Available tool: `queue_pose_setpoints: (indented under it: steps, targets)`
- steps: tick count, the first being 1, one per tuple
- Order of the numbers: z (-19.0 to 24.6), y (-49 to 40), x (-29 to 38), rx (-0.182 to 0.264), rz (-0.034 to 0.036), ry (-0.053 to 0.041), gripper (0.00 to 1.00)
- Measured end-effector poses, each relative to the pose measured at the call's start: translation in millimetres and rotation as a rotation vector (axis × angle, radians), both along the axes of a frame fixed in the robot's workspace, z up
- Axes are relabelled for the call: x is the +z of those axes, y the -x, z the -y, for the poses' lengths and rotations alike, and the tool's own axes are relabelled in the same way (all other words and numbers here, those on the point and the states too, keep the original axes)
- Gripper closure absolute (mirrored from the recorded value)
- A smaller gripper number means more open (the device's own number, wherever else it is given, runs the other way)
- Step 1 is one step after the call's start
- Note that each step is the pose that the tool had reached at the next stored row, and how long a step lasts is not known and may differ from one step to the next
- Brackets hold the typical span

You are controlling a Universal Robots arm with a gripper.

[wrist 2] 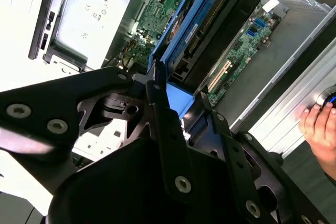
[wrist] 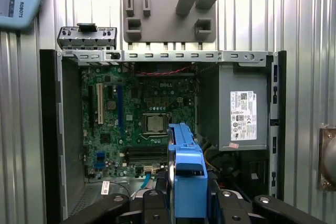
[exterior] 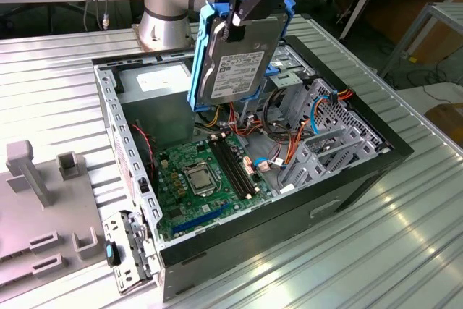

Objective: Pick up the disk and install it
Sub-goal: 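Pick up the disk, then insert the disk into the insertion slot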

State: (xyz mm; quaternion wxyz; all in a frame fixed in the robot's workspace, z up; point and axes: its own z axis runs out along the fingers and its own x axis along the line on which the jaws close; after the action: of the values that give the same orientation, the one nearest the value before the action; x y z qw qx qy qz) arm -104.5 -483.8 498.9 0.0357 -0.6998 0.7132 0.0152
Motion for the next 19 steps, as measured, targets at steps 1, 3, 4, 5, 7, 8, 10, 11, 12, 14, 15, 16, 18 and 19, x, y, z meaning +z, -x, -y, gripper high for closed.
queue_pose_setpoints:
  steps: [1, 3, 4, 5, 7, 8, 10, 11, 12, 14, 15, 16, 18, 19]
  targets:
    - [0.0, 0.0, 0.0, 0.0, 0.0, 0.0, 0.63]
    - [0.1, 0.0, 0.0, 0.0, 0.0, 0.0, 0.63]
    - [0.1, 0.0, 0.0, 0.0, 0.0, 0.0, 0.63]
    - [0.1, 0.0, 0.0, 0.0, 0.0, 0.0, 0.63]
    - [0.2, 0.0, 0.0, 0.0, 0.0, 0.0, 0.63]
    - [0.2, 0.0, 0.0, 0.0, 0.0, 0.0, 0.63]
    - [0.3, -1.8, -0.2, 0.0, 0.0001, -0.0001, 0.63]
    - [0.3, -4.0, -0.2, 0.0, 0.0001, 0.0, 0.63]
    - [0.2, -13.0, -0.2, 0.0, 0.0, 0.0001, 0.63]
    - [0.2, -28.0, -0.5, 0.0, 0.0, 0.0, 0.63]
    - [0.2, -33.0, -0.7, 0.0, 0.0, 0.0, 0.63]
    - [0.2, -40.7, -1.2, 0.0, 0.0, 0.0, 0.63]
    - [0.2, -53.0, -2.0, 0.0, 0.0, 0.0, 0.63]
    - [0.2, -59.1, -2.4, 0.0, 0.0, -0.0001, 0.63]
